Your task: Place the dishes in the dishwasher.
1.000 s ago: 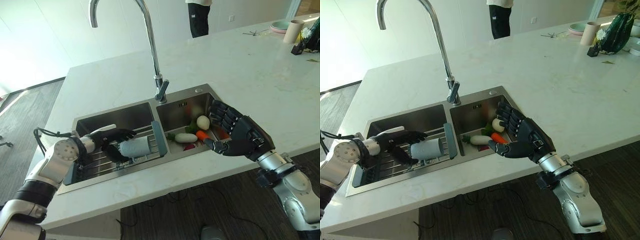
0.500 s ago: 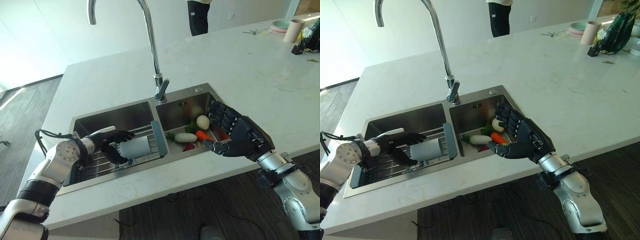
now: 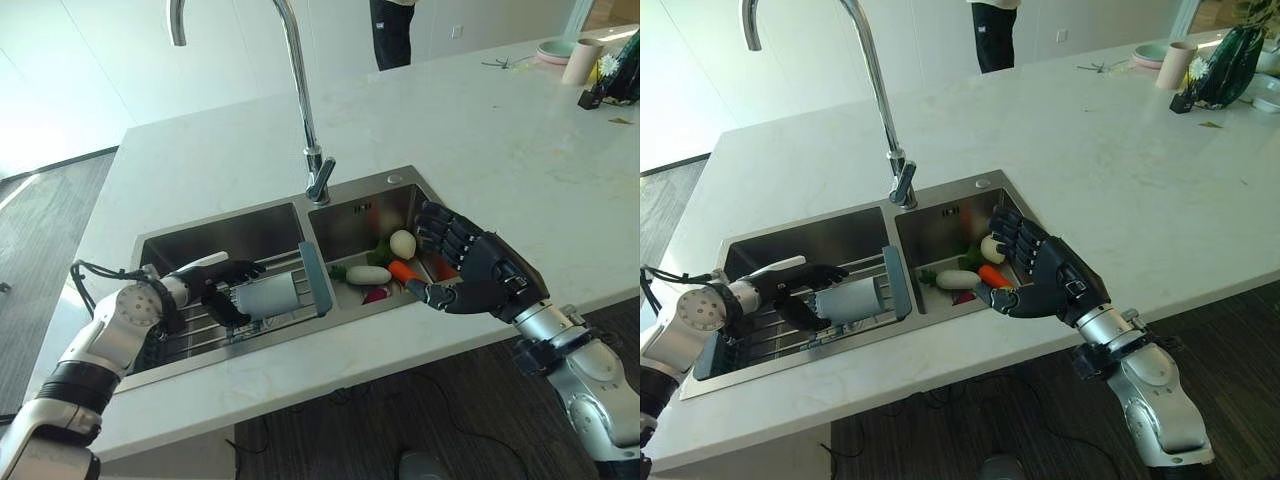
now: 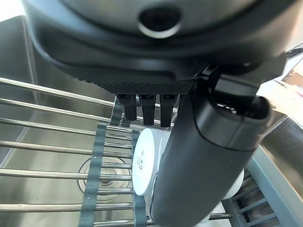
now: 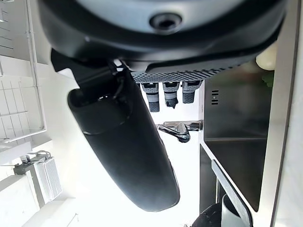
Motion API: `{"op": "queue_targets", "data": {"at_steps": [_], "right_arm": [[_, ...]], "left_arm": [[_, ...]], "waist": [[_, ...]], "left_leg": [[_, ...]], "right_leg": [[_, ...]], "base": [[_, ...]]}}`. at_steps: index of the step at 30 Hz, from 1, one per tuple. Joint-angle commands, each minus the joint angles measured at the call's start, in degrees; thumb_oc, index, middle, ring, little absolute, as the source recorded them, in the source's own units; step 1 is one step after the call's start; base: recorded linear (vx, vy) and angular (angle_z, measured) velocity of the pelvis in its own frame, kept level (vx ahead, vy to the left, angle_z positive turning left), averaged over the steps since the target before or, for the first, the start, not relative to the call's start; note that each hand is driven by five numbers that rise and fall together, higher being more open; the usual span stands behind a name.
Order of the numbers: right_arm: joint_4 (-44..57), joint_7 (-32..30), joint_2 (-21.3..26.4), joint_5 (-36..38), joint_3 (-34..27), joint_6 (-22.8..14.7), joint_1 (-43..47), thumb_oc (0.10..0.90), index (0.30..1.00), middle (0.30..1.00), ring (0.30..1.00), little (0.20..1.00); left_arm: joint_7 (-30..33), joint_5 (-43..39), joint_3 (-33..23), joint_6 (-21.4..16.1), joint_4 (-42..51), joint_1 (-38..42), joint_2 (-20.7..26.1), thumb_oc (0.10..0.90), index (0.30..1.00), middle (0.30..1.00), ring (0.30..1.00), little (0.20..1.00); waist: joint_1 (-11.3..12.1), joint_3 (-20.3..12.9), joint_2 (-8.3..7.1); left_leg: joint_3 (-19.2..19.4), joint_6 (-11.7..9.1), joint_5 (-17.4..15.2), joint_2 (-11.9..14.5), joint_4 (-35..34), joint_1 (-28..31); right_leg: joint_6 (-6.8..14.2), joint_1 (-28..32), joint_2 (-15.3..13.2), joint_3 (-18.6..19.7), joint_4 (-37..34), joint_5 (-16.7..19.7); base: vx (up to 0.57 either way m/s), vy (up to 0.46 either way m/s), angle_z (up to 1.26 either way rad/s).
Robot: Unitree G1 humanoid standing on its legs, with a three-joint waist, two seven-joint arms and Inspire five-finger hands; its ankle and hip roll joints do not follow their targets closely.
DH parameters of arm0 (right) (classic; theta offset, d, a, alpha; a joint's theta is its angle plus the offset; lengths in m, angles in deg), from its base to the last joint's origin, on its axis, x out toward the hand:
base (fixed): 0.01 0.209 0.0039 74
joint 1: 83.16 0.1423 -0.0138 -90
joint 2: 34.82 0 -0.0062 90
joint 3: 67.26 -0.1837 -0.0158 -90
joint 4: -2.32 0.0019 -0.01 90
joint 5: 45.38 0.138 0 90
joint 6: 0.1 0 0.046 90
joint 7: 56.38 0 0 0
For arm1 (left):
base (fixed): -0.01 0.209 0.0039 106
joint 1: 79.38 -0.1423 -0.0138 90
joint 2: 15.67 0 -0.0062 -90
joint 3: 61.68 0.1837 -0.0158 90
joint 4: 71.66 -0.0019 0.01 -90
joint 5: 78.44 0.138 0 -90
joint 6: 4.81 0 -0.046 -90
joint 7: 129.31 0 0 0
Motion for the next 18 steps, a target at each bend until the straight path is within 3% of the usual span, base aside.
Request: {"op": "queue_targets", "data": {"at_steps": [1, 18], "right_arm": [[3.2, 0.92, -0.4, 1.65, -3.11, -5.95, 7.4, 0.8, 0.9, 0.9, 0.9, 0.9], [3.74, 0.33, -0.36, 1.83, -2.11, -5.52, 7.47, 0.8, 0.9, 0.9, 0.9, 0.9]], "left_arm": [[3.54, 0.39, -1.78, -2.37, -0.24, 8.99, 0.85, 0.8, 0.9, 0.9, 0.9, 0.9], [0.14, 2.63, 0.85, -1.0, -1.89, 9.64, -0.22, 0.8, 0.9, 0.9, 0.9, 0.9]], "waist": [[-0.64, -3.13, -0.33], [-1.33, -3.02, -0.11]], "left_leg": [[0.26, 0.12, -10.9, 1.82, 8.35, -0.28], [1.01, 0.36, -11.11, 1.81, 8.35, -0.1]], "right_leg": [[6.17, 3.79, -0.96, -2.06, -0.58, -4.64], [6.24, 3.51, -0.69, -1.37, -0.58, -4.45]], "base": [[0.0, 0.0, 0.0], [0.0, -0.004, -0.02]]}}
